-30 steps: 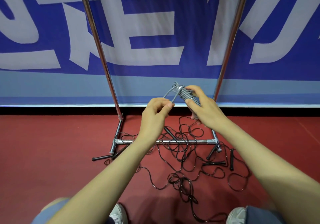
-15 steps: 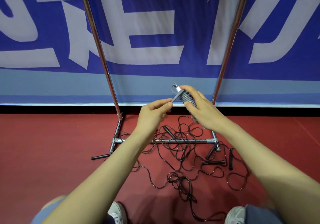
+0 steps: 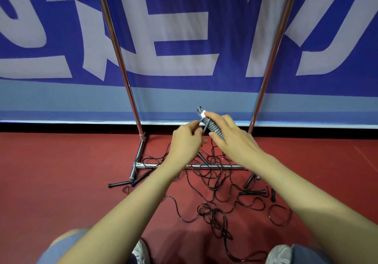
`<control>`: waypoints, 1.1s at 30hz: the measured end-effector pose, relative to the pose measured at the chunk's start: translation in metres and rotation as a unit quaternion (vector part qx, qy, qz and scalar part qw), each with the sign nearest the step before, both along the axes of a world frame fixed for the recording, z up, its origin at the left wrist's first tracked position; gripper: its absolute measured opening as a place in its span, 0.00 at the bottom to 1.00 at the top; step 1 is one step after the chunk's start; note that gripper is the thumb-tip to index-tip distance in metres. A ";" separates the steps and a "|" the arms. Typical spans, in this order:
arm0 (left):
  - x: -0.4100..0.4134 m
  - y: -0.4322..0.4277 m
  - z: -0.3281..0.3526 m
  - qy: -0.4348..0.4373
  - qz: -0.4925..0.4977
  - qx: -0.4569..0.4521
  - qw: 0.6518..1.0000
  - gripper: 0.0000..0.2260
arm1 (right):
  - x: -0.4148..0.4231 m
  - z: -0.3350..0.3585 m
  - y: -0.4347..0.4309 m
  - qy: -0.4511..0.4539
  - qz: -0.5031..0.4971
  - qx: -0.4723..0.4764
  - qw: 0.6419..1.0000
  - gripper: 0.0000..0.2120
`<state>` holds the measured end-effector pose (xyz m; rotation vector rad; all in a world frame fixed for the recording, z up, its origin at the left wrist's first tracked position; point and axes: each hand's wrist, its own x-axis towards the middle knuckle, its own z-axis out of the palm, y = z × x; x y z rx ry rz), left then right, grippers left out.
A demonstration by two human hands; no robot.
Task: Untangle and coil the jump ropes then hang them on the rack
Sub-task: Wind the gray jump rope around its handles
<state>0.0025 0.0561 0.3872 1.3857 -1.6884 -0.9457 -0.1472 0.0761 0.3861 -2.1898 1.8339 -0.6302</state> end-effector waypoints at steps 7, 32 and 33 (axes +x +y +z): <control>0.000 -0.004 0.004 0.054 -0.024 0.022 0.998 0.24 | 0.002 0.002 -0.003 -0.109 0.005 -0.024 0.994 0.22; 0.012 -0.004 0.010 0.238 -0.018 0.024 0.971 0.12 | -0.003 0.013 -0.002 -0.316 0.177 0.067 0.930 0.29; 0.013 -0.005 0.011 0.249 -0.037 0.039 0.967 0.11 | -0.007 0.016 -0.003 -0.332 0.174 0.067 0.925 0.29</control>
